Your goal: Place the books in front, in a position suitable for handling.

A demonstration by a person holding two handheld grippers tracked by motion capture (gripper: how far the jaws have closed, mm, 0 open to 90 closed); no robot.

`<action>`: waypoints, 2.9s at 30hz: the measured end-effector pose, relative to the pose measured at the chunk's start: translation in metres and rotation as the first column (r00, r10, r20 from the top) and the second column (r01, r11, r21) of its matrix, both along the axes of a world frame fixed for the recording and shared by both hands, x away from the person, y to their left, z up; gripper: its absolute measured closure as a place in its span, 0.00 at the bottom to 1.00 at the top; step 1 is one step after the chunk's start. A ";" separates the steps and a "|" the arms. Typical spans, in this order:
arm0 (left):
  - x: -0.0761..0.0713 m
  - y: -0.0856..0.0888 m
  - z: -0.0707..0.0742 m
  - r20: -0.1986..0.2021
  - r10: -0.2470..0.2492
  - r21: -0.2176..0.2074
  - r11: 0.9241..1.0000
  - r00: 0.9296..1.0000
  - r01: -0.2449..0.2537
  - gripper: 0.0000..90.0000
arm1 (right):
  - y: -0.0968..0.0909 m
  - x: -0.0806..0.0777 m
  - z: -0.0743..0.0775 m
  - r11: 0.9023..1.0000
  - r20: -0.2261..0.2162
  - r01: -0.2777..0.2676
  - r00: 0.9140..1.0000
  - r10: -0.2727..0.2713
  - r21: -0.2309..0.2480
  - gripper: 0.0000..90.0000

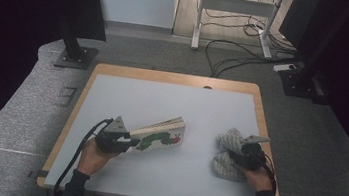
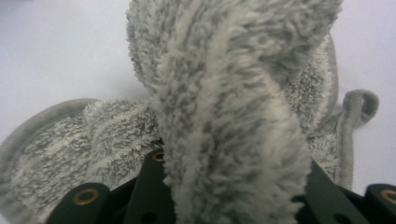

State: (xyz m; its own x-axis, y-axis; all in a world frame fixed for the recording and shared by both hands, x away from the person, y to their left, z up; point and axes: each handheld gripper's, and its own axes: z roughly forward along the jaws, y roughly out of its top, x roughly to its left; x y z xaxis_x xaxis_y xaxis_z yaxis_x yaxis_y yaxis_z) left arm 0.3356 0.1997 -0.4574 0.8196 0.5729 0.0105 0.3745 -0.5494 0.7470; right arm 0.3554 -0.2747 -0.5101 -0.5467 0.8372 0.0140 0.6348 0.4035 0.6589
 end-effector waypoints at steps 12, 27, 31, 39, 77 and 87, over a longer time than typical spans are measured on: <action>0.001 0.001 -0.001 -0.001 -0.003 -0.008 1.000 1.000 0.003 0.74 | 0.002 -0.009 0.027 0.998 0.035 -0.044 0.998 0.043 0.047 0.79; 0.001 0.001 -0.001 -0.001 -0.006 -0.005 1.000 1.000 0.006 0.74 | 0.038 -0.020 0.050 0.980 0.075 -0.189 0.980 0.184 0.062 0.79; 0.001 0.001 -0.001 -0.002 -0.007 -0.005 1.000 1.000 0.007 0.74 | 0.051 -0.022 0.053 0.971 0.080 -0.231 0.971 0.226 0.063 0.79; 0.001 0.001 -0.001 0.000 -0.008 -0.003 1.000 1.000 0.008 0.74 | 0.077 -0.026 0.056 0.947 0.080 -0.314 0.948 0.308 0.074 0.78; 0.001 0.001 -0.001 0.006 -0.010 0.002 1.000 1.000 0.010 0.74 | 0.235 -0.008 0.019 0.818 0.029 -0.574 0.819 0.573 0.029 0.76; 0.001 0.001 -0.001 0.005 -0.013 0.009 1.000 1.000 0.012 0.73 | 0.231 -0.007 0.015 0.824 0.017 -0.565 0.825 0.564 0.039 0.49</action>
State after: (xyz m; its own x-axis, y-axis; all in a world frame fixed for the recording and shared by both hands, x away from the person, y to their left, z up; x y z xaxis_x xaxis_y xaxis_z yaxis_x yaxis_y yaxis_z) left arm 0.3368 0.2006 -0.4587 0.8266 0.5625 0.0198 0.3638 -0.5609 0.7436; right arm 0.3480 -0.0436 -0.4955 -0.9238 0.3811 0.0377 0.3016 0.6632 0.6849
